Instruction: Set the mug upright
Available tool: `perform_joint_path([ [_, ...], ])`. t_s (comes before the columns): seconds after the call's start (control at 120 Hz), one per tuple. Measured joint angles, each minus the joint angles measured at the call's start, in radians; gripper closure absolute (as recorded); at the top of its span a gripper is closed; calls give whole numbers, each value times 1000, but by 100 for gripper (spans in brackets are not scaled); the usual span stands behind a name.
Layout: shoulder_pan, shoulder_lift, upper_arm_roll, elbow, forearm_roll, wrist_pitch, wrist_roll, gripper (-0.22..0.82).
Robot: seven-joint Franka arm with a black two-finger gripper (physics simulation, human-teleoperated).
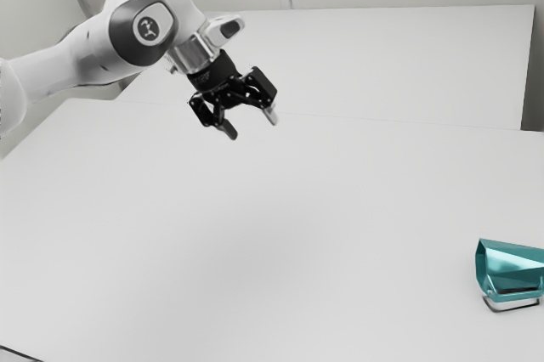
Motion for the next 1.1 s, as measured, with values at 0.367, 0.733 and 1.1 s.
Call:
perform_joint_path([
  [0.367, -41, 70, -164, -155, -348, 363, 74, 0],
  [0.733, -46, 217, -336, -184, -593, 573, 188, 0],
  [1.1, -183, 387, -354, -133, -927, 700, 349, 0],
])
